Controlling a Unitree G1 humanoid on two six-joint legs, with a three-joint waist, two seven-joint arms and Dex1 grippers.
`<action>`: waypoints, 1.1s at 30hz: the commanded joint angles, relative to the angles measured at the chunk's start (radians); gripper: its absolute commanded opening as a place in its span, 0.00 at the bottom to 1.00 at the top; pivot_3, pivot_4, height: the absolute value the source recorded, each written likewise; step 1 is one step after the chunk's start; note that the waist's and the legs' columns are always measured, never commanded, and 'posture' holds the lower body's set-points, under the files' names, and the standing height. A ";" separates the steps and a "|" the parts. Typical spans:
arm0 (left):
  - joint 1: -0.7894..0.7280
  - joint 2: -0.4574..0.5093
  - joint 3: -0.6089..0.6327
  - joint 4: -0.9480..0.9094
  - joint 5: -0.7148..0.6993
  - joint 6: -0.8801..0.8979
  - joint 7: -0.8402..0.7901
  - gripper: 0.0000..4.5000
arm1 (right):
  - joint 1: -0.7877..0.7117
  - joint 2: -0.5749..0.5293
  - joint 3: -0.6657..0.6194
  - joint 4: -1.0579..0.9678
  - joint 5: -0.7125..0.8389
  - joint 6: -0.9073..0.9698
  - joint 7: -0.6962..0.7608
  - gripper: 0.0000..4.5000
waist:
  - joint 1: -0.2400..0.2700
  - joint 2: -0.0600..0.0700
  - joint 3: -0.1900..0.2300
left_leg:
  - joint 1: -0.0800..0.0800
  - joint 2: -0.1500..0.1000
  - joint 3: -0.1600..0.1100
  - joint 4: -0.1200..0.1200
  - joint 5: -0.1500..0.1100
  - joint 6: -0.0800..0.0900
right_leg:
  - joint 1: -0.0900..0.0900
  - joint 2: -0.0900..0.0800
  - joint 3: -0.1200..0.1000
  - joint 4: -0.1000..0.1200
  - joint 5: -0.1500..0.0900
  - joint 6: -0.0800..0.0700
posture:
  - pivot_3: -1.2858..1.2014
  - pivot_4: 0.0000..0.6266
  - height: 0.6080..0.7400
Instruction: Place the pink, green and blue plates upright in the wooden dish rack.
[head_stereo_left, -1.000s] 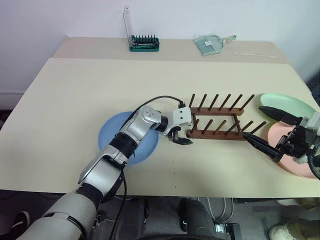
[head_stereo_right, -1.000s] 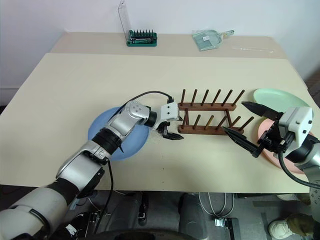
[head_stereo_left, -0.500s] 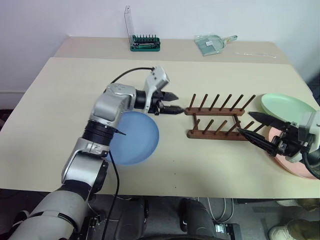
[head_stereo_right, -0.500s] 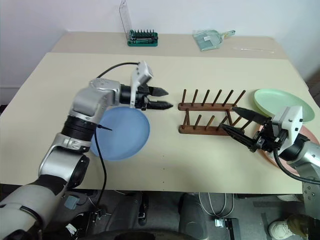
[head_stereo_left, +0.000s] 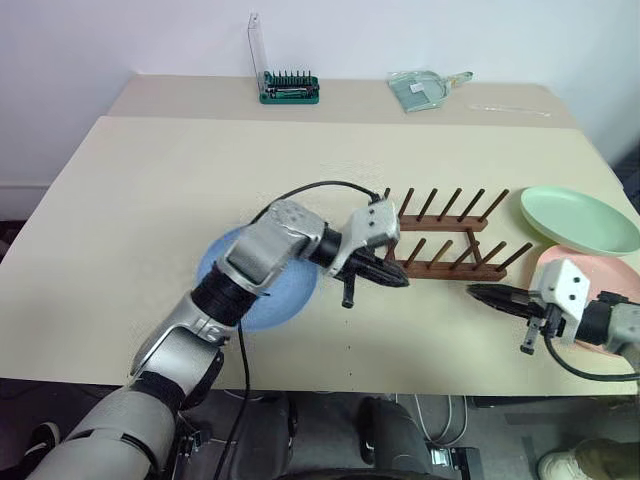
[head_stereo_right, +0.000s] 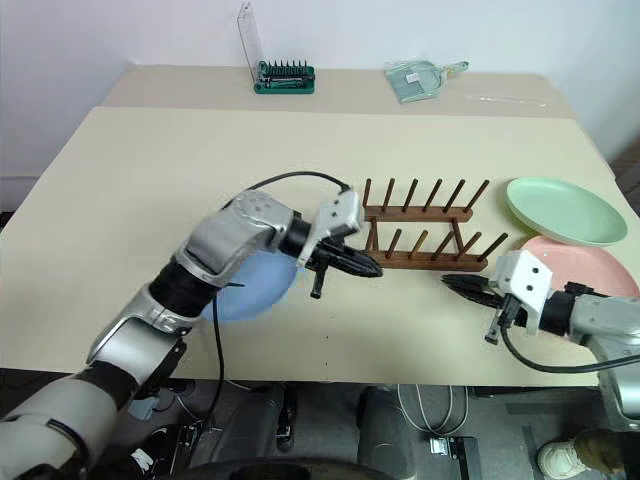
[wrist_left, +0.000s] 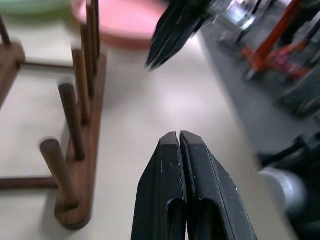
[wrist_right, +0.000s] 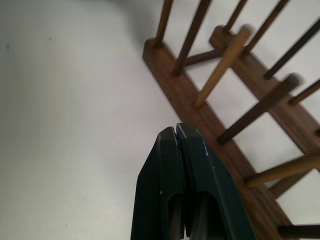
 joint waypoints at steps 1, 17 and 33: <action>-0.021 -0.035 -0.078 0.039 0.113 -0.103 0.063 0.01 | -0.024 -0.013 0.030 0.040 -0.082 -0.078 -0.032 0.00 | 0.000 0.000 0.000 | 0.000 0.000 0.000 0.000 0.000 0.000 | 0.000 0.000 0.000 0.000 0.000 0.000 | 0.52 0.24 0.88; -0.050 -0.160 -0.108 0.344 0.376 -0.382 0.277 0.01 | -0.249 0.011 0.225 0.362 -0.369 -0.358 -0.228 0.00 | -0.001 0.000 0.000 | 0.000 0.000 0.000 0.000 0.000 0.000 | -0.001 0.000 0.000 0.000 0.000 0.000 | 0.52 0.24 0.88; -0.214 -0.194 0.021 0.774 0.463 -0.592 0.511 0.01 | -0.678 0.109 0.418 0.878 -0.613 -0.629 -0.514 0.00 | -0.025 0.000 0.000 | 0.000 0.000 0.001 -0.001 0.000 0.000 | -0.001 0.000 0.000 0.000 0.002 0.003 | 0.52 0.24 0.88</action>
